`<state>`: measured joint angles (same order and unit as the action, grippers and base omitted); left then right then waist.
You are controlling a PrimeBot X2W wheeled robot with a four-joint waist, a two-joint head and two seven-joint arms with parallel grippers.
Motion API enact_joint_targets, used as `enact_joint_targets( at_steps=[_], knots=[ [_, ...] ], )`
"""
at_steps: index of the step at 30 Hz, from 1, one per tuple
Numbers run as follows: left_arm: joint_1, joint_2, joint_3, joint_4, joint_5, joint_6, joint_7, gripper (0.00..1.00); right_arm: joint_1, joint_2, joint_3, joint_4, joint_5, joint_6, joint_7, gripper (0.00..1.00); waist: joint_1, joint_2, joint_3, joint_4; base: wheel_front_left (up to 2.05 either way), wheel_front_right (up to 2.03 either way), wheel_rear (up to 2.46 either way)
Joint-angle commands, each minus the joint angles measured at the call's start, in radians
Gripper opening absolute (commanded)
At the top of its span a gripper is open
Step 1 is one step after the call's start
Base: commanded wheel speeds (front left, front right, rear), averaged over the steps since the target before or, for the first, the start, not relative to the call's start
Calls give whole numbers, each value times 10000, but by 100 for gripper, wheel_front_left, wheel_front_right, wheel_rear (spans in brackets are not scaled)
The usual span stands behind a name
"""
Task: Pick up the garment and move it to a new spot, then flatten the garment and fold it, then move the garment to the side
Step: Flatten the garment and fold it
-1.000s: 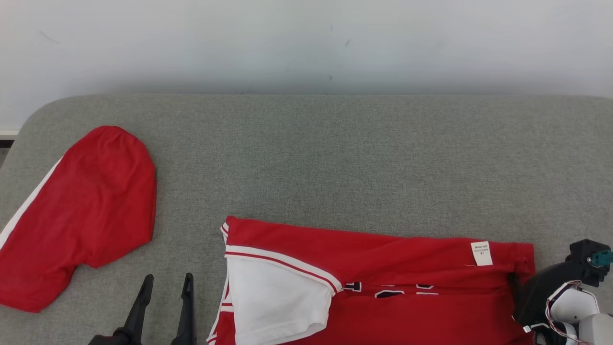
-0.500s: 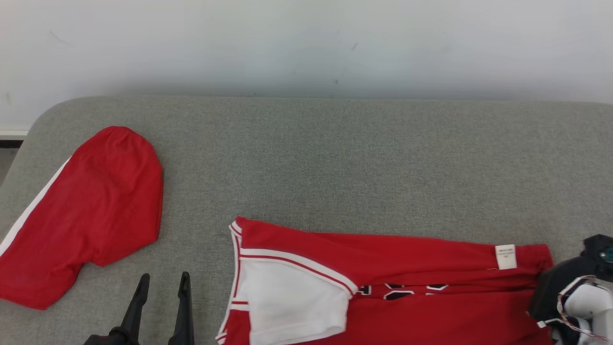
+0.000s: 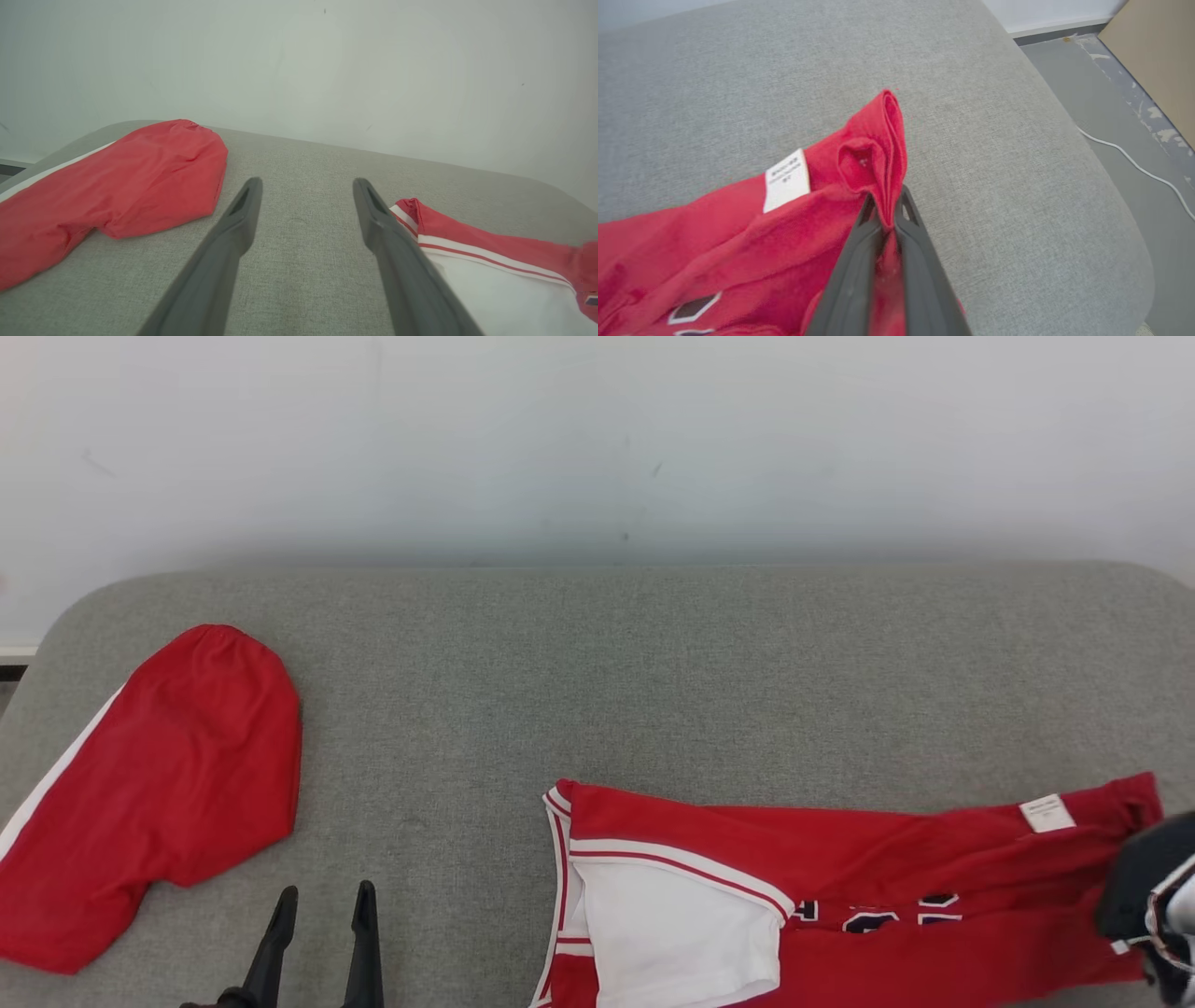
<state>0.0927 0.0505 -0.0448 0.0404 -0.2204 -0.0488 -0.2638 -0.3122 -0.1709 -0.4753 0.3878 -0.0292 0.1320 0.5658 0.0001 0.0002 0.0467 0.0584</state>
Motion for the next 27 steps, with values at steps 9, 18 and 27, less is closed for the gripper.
enact_joint_targets(
  at_steps=[9,18,27],
  knots=[
    [198,2,9,-25,-123,82,-5,100,632,785,3099,-1925,1366,-22,697,0,-1,-2,-193,-106,0,0,0],
    [139,2,-31,-24,-158,-16,-5,100,686,1179,6301,-2570,2694,-22,638,0,-1,-2,-31,384,0,0,0],
    [-1,1,-107,71,-161,-21,-5,100,-296,1205,7921,-1007,4036,-22,-209,0,-1,-2,156,768,0,0,0]
  ],
)
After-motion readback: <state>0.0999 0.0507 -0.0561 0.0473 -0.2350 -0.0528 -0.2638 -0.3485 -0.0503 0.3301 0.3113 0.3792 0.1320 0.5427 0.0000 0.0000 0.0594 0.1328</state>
